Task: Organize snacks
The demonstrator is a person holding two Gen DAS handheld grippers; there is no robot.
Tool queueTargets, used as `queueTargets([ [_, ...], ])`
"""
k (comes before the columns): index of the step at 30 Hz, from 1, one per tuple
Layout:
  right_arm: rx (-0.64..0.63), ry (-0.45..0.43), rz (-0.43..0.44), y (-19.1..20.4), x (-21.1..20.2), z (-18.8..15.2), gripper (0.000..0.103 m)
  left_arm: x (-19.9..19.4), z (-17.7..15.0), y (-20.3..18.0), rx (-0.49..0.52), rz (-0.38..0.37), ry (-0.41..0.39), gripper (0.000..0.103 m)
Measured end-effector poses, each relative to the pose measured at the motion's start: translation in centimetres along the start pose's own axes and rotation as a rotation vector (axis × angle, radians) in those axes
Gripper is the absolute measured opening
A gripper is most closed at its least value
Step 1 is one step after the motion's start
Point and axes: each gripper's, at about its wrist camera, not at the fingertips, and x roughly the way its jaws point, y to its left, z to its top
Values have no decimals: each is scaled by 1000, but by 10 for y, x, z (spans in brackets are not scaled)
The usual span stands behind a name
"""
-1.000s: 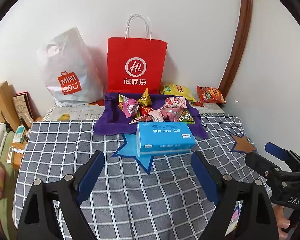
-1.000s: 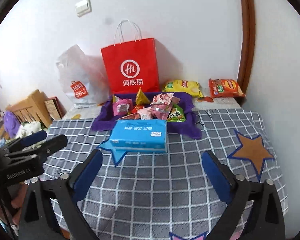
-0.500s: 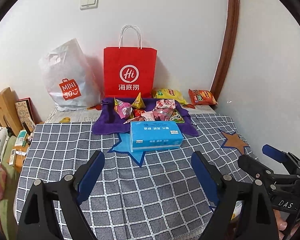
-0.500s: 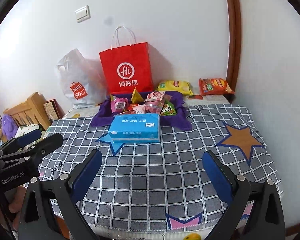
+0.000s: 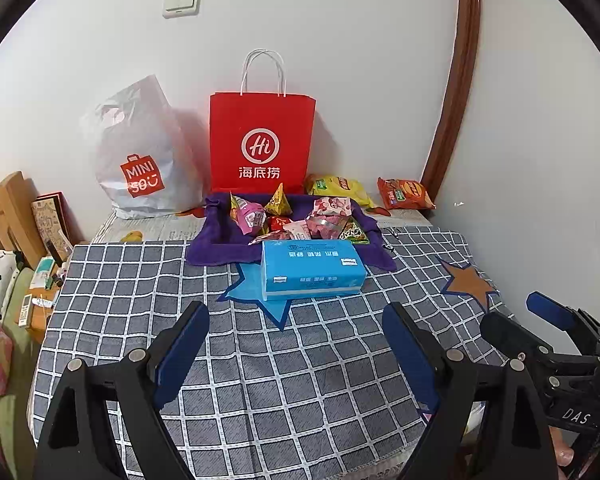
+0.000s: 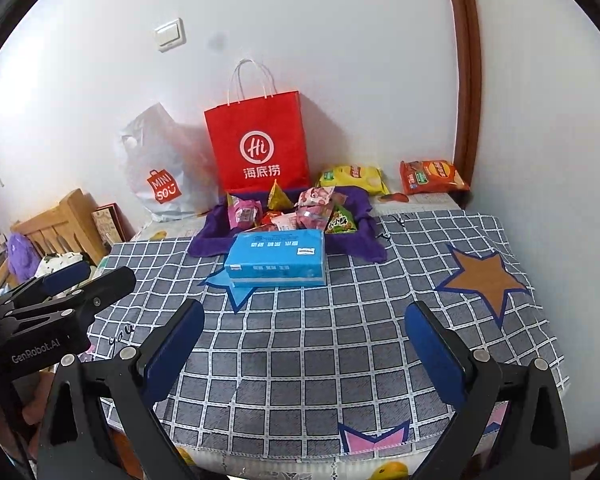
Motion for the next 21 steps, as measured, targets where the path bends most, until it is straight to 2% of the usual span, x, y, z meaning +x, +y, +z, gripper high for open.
queueTargets([
  [21,4,-13,14,1,-4,-1,99,-1,0,3,-11,-5,7,88],
])
